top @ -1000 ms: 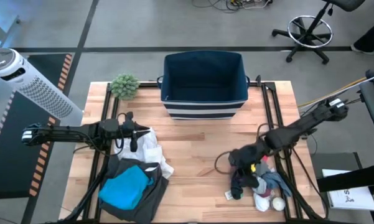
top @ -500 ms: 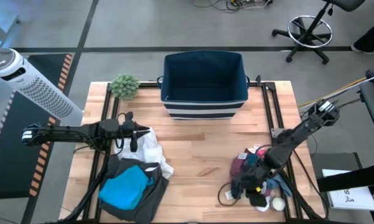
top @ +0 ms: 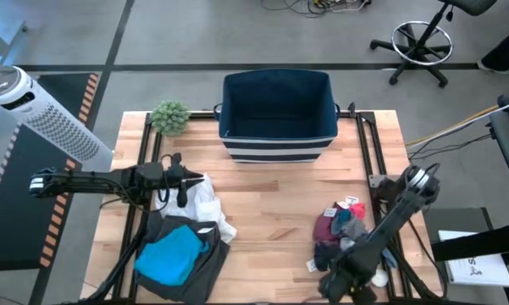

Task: Sort clothes
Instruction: Put the white sock into the blue laundry organizer

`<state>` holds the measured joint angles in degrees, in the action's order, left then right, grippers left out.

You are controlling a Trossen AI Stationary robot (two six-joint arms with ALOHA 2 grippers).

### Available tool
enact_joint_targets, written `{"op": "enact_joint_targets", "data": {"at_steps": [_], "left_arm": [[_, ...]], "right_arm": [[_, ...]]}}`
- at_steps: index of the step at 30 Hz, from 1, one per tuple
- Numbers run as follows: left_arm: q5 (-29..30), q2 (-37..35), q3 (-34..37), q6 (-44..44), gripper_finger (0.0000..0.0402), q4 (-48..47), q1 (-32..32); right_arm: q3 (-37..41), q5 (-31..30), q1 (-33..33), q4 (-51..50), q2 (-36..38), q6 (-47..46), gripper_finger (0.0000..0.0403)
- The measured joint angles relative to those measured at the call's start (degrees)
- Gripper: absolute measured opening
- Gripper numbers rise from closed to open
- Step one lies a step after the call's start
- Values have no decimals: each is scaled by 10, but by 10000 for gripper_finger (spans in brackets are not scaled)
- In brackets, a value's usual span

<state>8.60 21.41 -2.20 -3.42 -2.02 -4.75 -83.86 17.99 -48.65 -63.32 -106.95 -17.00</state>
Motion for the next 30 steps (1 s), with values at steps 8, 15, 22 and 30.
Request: {"op": "enact_joint_targets", "data": {"at_steps": [8, 15, 22, 30], "left_arm": [[0, 26, 0, 3, 50, -1, 0], [0, 54, 0, 3, 50, -2, 0], [0, 77, 0, 3, 50, -2, 0], [0, 85, 0, -1, 50, 0, 0]], "right_arm": [[-84, -1, -49, -76, -102, 113, 179], [-103, -87, -83, -167, -145, 173, 179], [-102, -91, -92, -168, -166, 211, 179], [-98, -90, -91, -151, -181, 209, 164]]}}
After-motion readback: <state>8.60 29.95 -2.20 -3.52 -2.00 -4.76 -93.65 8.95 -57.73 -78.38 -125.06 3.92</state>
